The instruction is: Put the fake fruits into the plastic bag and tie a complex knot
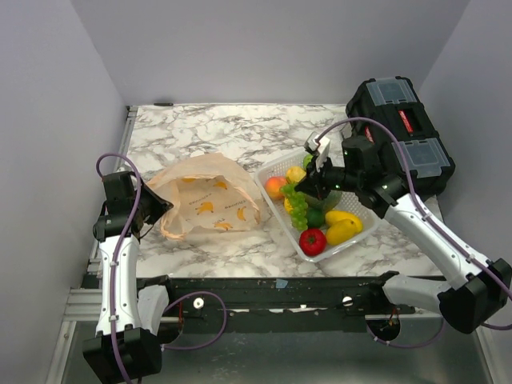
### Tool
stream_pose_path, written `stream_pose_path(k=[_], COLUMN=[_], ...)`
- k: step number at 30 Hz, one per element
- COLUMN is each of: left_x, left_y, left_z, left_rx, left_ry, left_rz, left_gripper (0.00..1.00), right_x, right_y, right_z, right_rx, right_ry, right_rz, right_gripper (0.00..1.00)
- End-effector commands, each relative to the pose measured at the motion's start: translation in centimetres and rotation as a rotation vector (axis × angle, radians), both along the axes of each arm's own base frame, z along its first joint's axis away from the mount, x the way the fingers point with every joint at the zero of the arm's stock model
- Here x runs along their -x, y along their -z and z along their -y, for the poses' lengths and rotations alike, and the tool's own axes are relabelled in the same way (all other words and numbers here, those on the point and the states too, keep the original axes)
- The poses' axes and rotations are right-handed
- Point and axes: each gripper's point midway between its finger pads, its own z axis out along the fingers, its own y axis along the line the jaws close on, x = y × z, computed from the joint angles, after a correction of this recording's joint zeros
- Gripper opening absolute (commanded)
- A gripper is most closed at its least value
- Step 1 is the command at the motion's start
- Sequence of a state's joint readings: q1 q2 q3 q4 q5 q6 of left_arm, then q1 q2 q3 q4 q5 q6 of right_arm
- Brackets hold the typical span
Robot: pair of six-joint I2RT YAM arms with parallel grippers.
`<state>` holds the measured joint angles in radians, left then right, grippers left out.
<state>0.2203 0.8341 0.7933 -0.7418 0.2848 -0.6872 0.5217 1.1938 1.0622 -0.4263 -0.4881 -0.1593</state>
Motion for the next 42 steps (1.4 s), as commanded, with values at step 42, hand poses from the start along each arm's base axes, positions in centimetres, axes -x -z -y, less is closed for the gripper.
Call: stream_pose_path(k=[42], left_x=[-1.5], left_y=[-1.0], left_z=[3.3], left_rx=[0.181], left_ry=[0.143], left_rz=[0.04], left_gripper=[0.0], right_x=[-3.5], right_y=[10.1], right_z=[-24.4], right_rx=[0.256], right_ry=[-0.392], right_rz=[0.817], right_gripper=[0.2])
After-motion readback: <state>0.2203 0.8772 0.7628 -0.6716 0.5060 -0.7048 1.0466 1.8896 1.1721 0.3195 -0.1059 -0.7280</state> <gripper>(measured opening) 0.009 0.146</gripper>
